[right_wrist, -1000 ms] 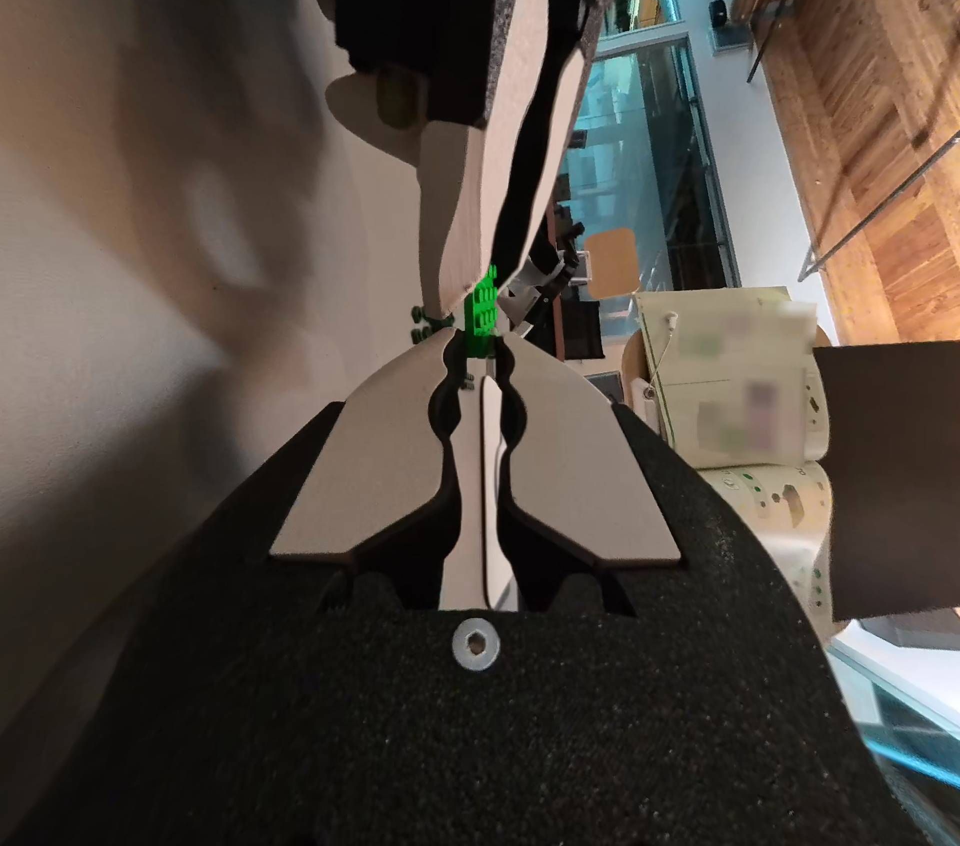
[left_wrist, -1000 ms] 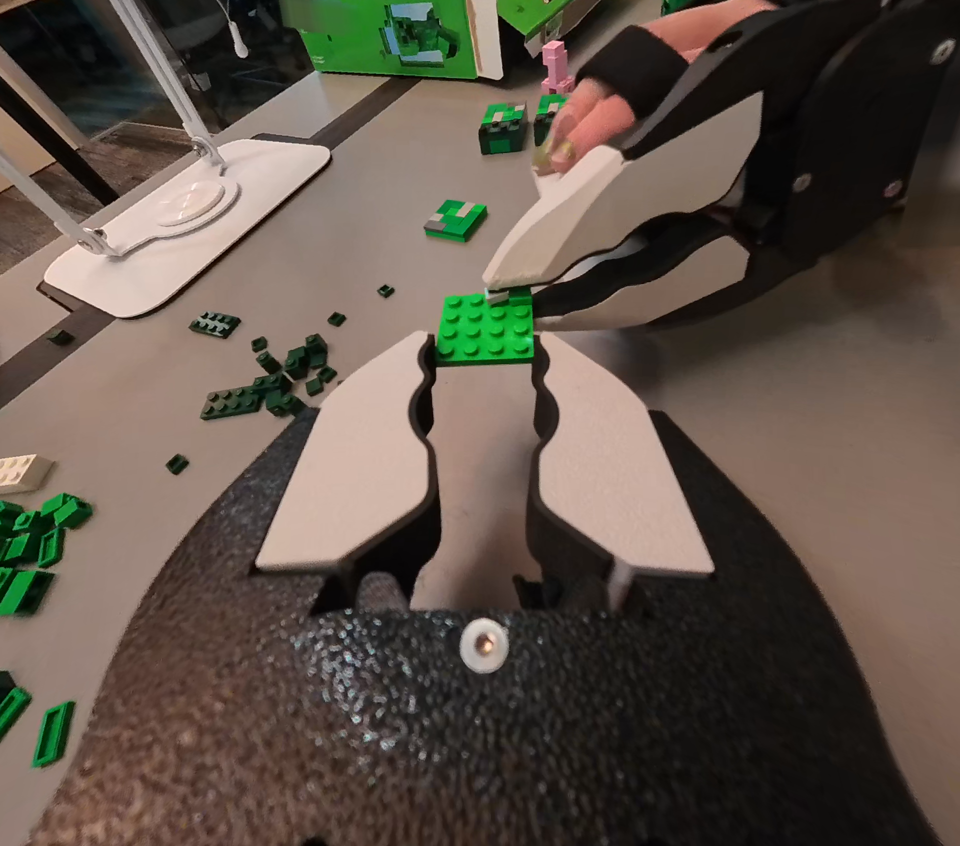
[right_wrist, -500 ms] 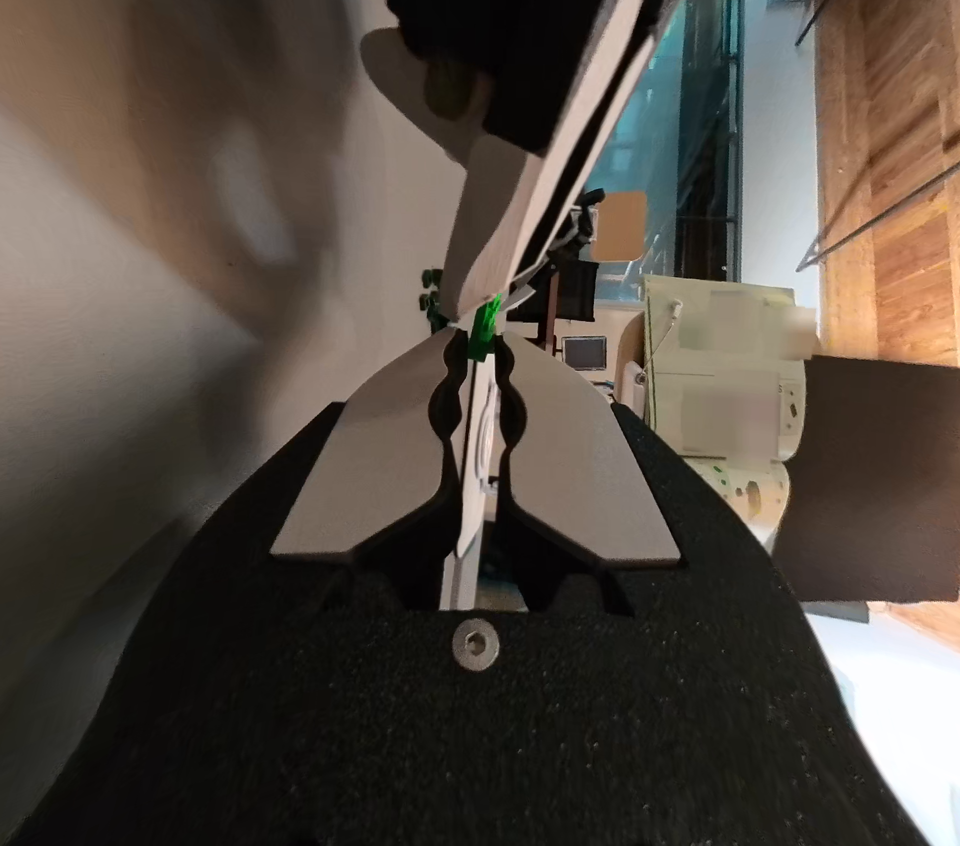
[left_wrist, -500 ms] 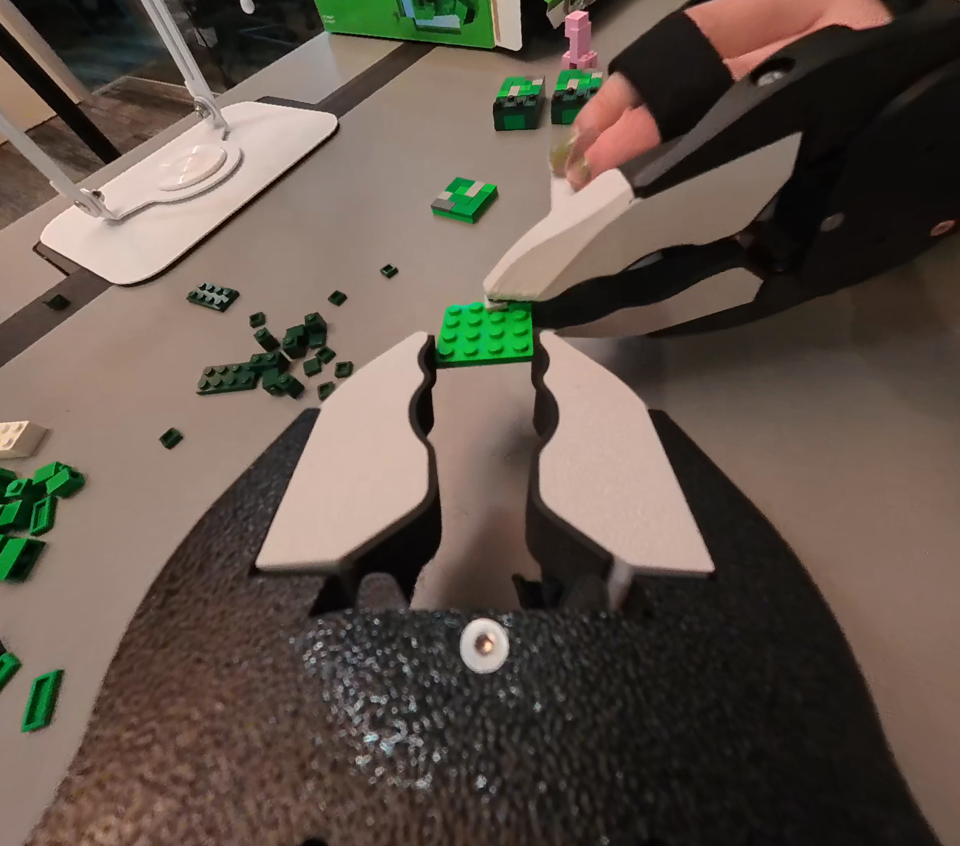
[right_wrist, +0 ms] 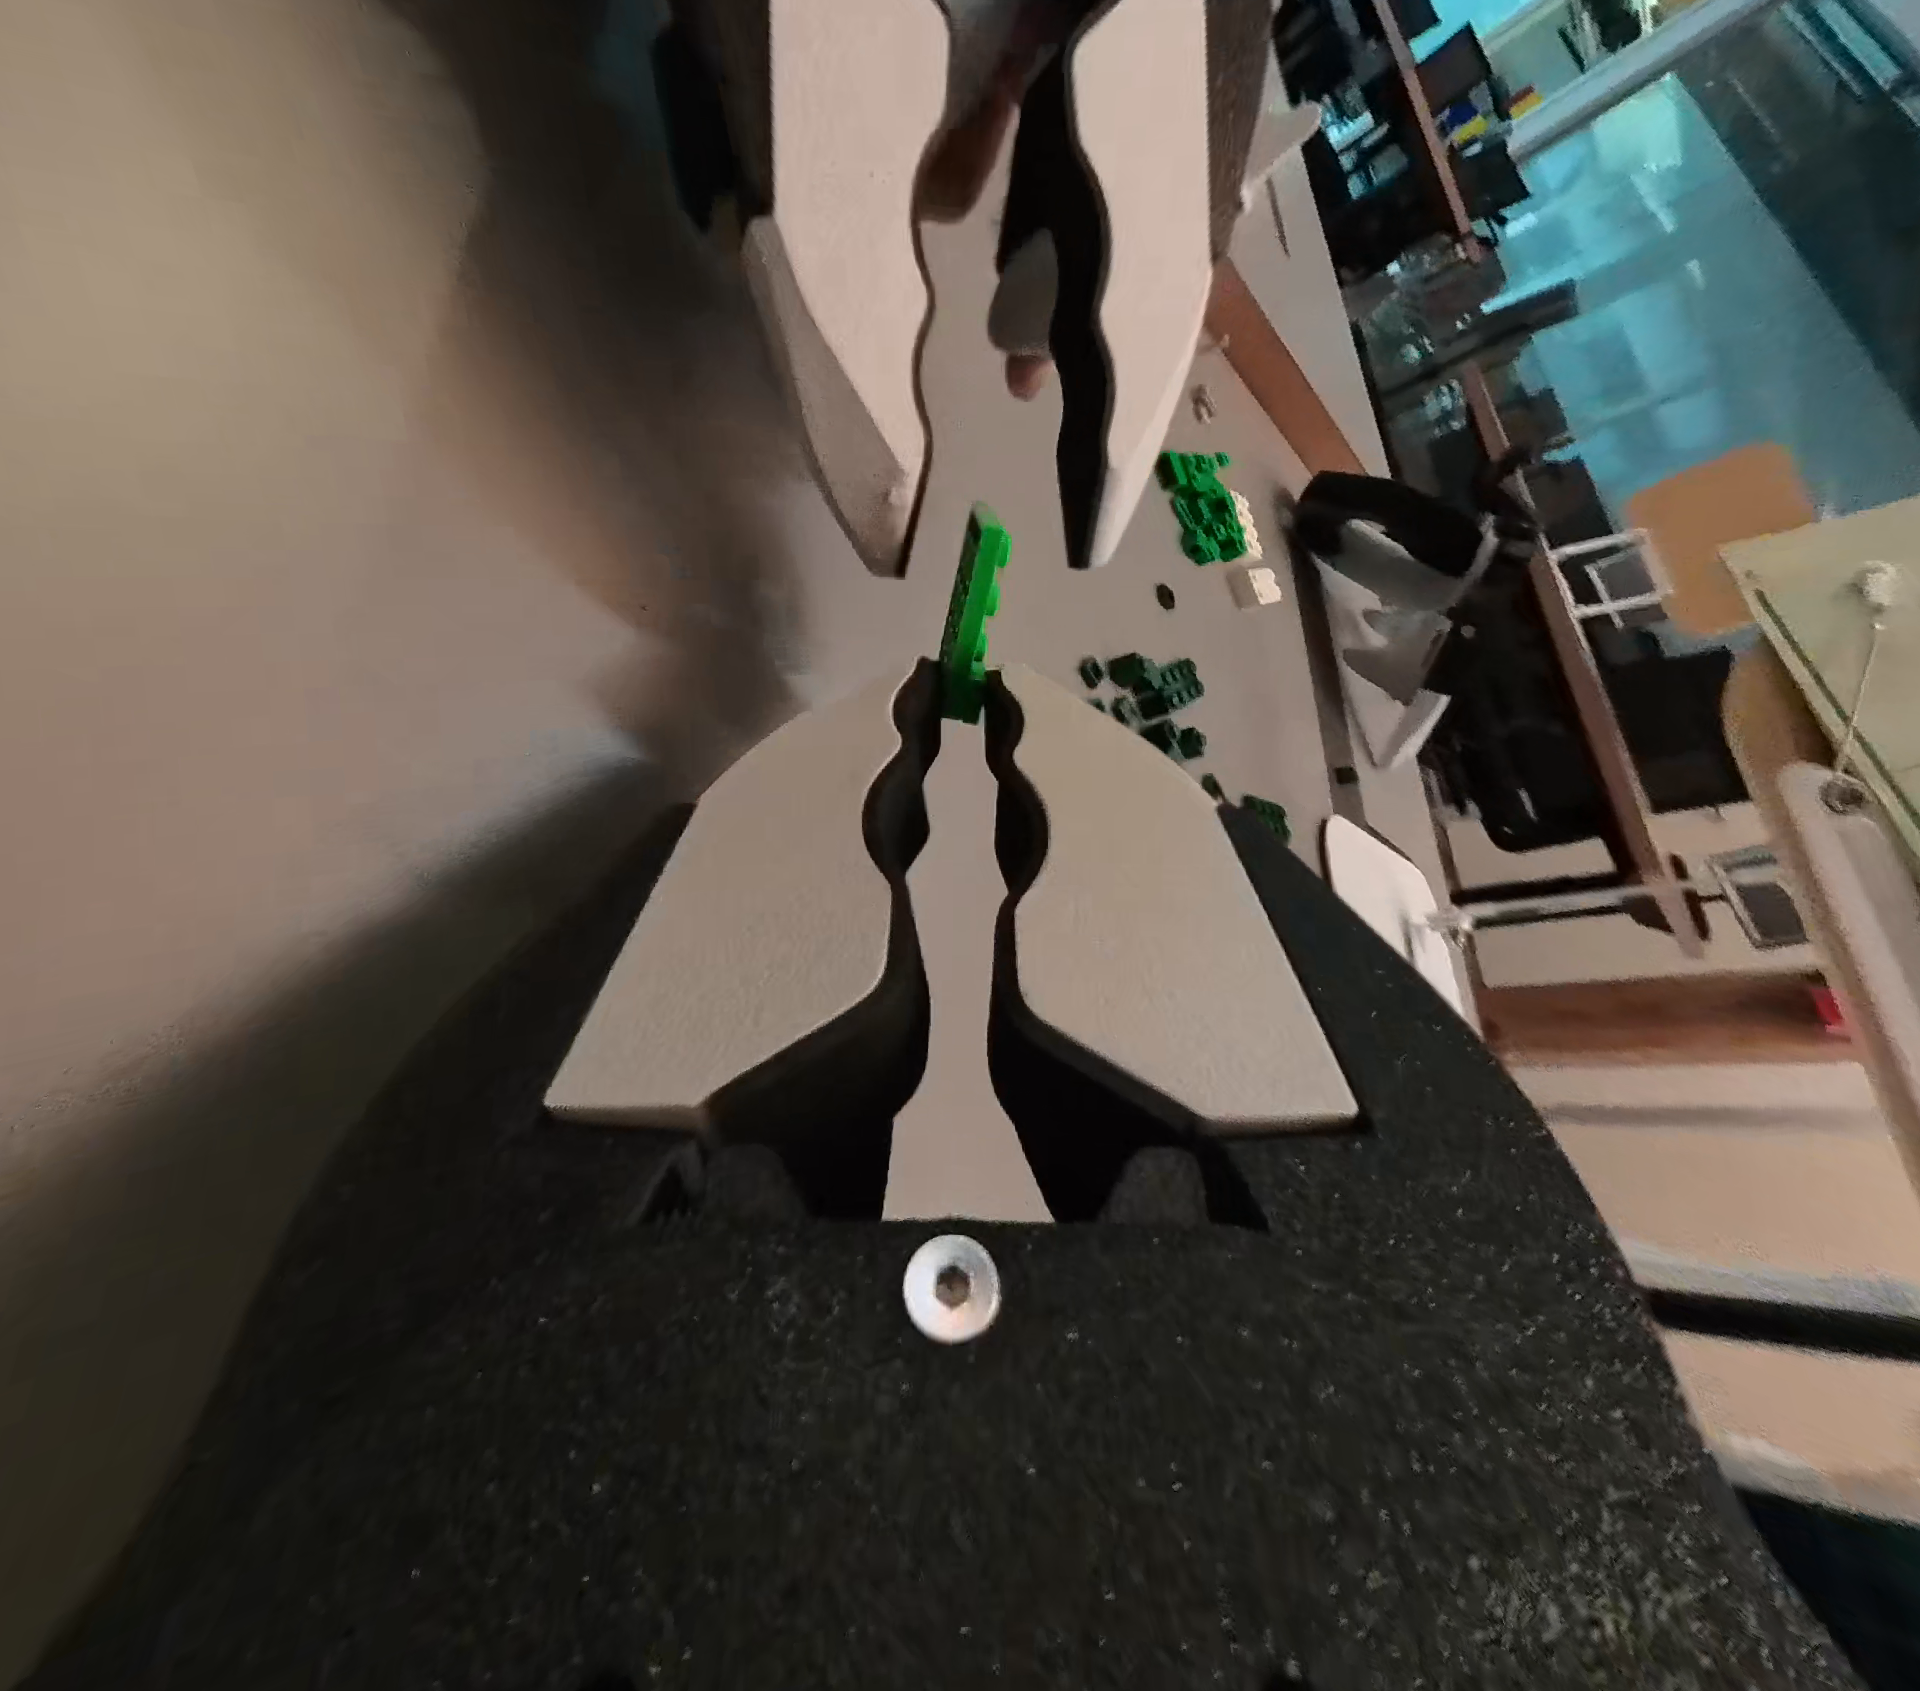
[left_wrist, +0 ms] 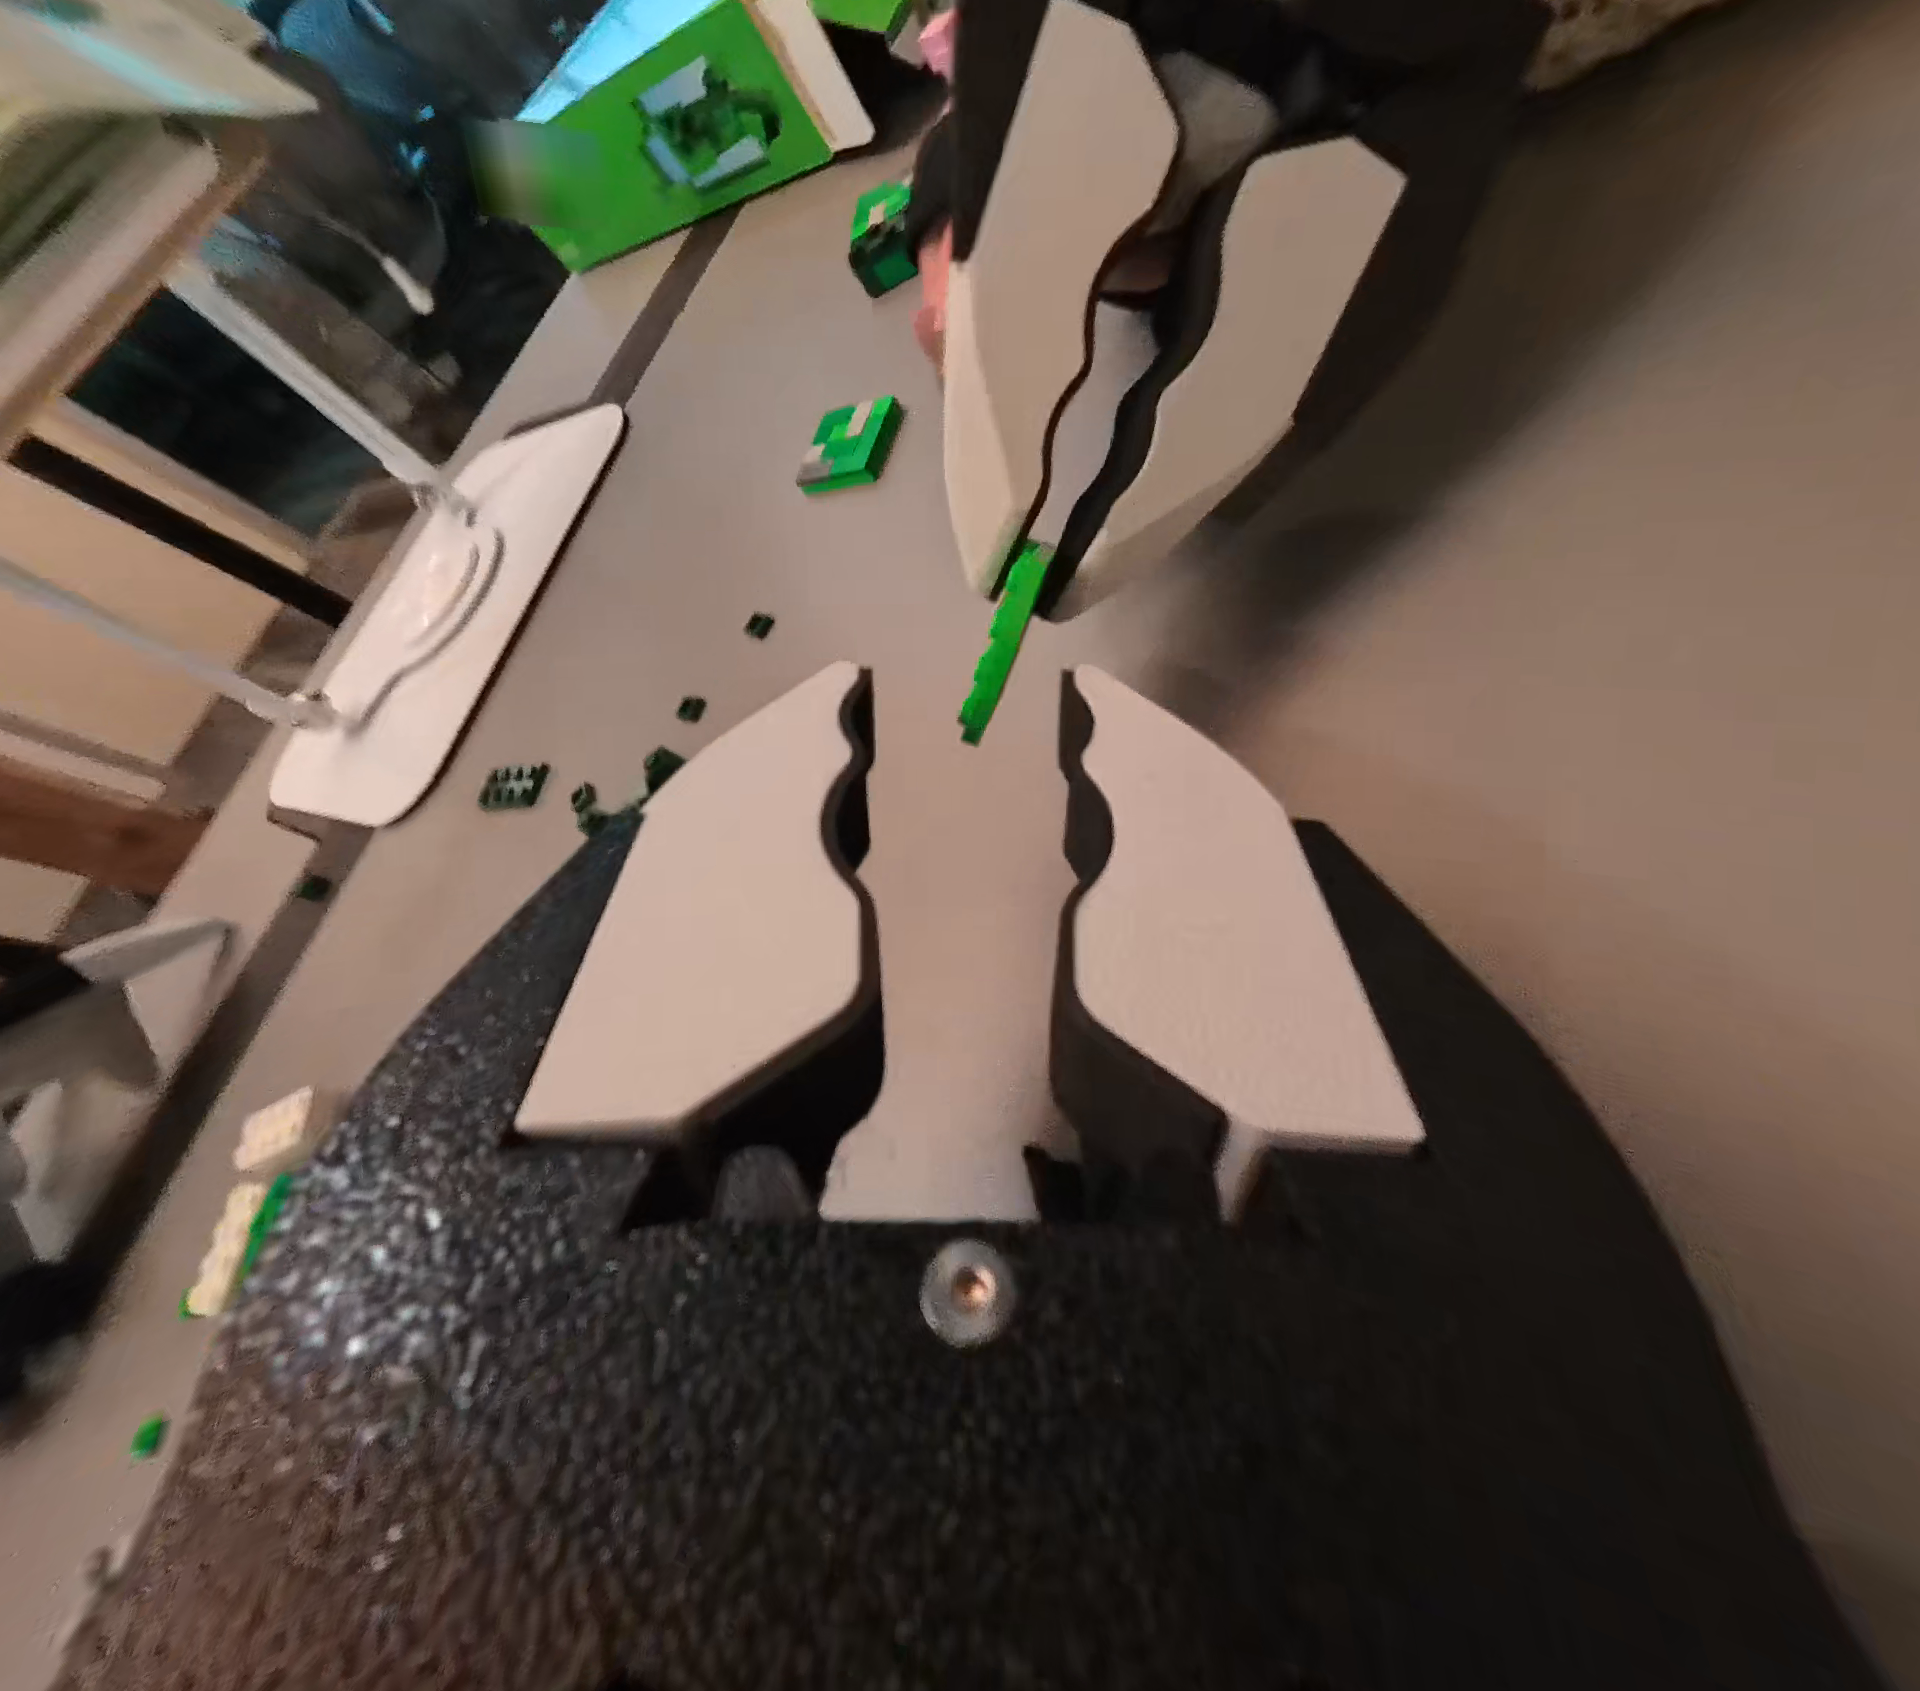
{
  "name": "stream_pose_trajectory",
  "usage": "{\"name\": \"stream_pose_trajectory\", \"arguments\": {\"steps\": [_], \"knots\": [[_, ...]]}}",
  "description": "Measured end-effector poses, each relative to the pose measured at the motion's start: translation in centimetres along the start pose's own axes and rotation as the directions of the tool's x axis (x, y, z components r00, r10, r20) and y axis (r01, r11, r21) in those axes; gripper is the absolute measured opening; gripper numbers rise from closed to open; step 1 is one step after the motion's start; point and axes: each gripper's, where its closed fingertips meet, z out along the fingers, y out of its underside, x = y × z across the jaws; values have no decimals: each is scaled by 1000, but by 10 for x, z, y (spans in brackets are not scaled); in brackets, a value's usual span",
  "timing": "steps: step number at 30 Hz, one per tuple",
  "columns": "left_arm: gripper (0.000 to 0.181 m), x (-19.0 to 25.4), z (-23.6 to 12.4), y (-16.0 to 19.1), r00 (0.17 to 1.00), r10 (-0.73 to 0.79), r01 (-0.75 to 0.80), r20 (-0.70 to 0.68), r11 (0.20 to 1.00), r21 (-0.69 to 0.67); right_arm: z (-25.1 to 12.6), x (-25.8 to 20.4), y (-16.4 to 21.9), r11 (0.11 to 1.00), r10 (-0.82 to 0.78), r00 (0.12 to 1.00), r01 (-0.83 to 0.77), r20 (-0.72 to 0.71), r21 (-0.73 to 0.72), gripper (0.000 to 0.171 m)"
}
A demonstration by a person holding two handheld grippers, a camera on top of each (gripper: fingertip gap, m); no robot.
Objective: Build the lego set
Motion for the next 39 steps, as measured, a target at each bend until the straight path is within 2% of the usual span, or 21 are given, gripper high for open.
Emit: {"name": "stream_pose_trajectory", "arguments": {"steps": [4,7,10,15,25,29,32,34,36,38,39], "knots": [[10,9,0,-6,988,155,-155,18,988,11,-3,-6,-9,998,7,999,-9,32,64,8],[5,14,0,-9,967,254,-254,25,967,11,-6,-4,-11,995,31,999,-34,37,90,7],[5,17,1,-9,946,324,-324,25,946,1,-9,-7,-12,993,58,996,-65,73,101,7],[5,24,2,-8,935,354,-354,-10,935,1,-12,-13,-13,994,51,988,-65,142,92,7],[6,45,3,5,894,423,-431,-151,902,-20,-12,-41,-8,975,-200,937,218,286,-35,9],[6,46,4,4,885,442,-449,-147,893,-19,-13,-42,-8,982,-162,937,183,309,-41,8],[6,39,6,6,912,397,-403,-104,914,-40,-9,-35,-5,988,-125,958,143,256,-53,8],[6,24,8,6,954,298,-299,-30,952,-69,-5,-20,-2,993,-95,984,105,151,-61,7],[29,12,9,11,985,171,-169,12,979,-115,-2,-6,4,986,-132,990,135,39,-93,7],[43,5,11,14,999,19,-15,27,991,-135,-1,13,11,958,-247,963,225,-110,-181,6],[47,3,12,13,998,-62,65,29,990,-123,0,15,13,939,-302,943,269,-138,-213,6]]}}
